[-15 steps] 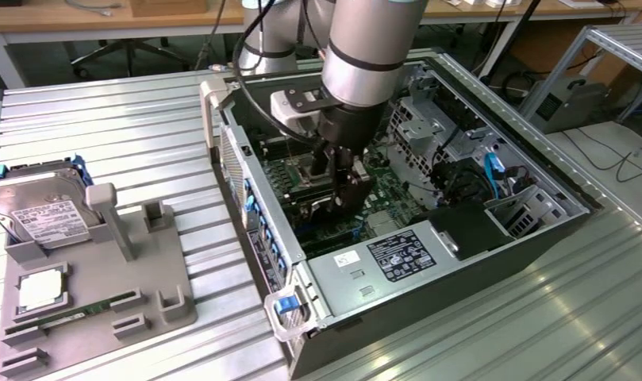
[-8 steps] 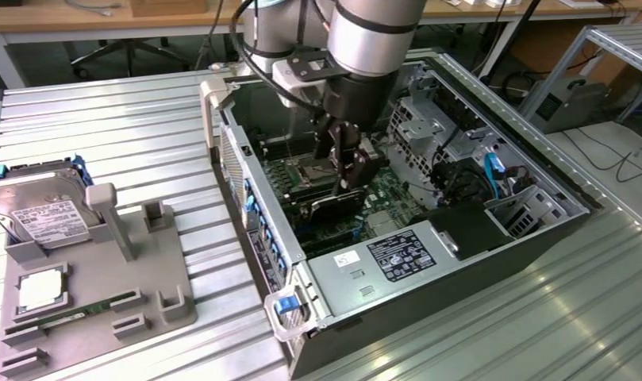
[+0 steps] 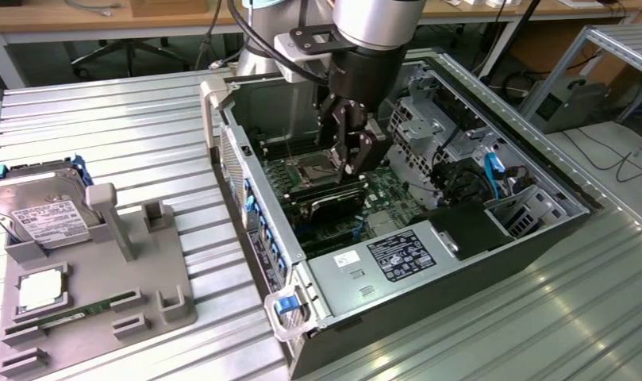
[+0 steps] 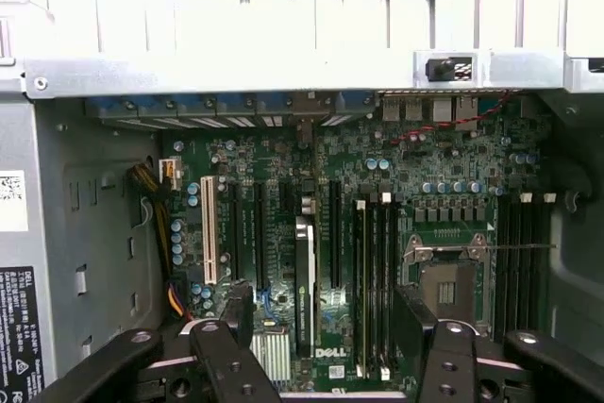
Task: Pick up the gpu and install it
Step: 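Insert the gpu into the slot, then press down on the gpu until it lock into place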
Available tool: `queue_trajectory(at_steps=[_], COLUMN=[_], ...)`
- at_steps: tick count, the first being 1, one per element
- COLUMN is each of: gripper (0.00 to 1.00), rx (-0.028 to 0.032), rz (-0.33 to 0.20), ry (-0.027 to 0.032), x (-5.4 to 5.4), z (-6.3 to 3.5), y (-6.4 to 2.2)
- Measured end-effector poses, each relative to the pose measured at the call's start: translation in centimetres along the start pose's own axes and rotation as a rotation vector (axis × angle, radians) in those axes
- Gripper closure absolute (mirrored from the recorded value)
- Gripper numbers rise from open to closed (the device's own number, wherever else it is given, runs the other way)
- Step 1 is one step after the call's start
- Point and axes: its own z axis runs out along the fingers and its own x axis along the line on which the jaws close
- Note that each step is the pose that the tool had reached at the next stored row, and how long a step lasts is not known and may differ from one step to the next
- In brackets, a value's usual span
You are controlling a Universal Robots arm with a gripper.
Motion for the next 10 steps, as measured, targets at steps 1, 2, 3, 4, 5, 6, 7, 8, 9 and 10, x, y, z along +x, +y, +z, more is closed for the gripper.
queue_trajectory(at_steps=[1, 2, 3, 4, 5, 6, 7, 8, 9, 10], gripper=[0.30, 0.30, 0.30, 0.30, 0.30, 0.30, 0.30, 0.30, 0.30, 0.30], rx=[-0.0001, 0.0000, -0.0001, -0.0001, -0.0001, -0.0001, -0.0001, -0.0001, -0.0001, -0.0001], rz=[0.000, 0.000, 0.000, 0.000, 0.000, 0.000, 0.000, 0.000, 0.000, 0.000], ry=[0.0001, 0.0000, 0.0002, 0.0002, 0.0001, 0.0002, 0.0002, 0.0001, 0.0002, 0.0002], x=[0.00, 0.00, 0.00, 0.00, 0.00, 0.00, 0.00, 0.00, 0.00, 0.00], z=[0.00, 0.00, -0.01, -0.01, -0.01, -0.01, -0.01, -0.01, -0.01, -0.01], y=[0.00, 0.00, 0.00, 0.00, 0.00, 0.00, 0.00, 0.00, 0.00, 0.00])
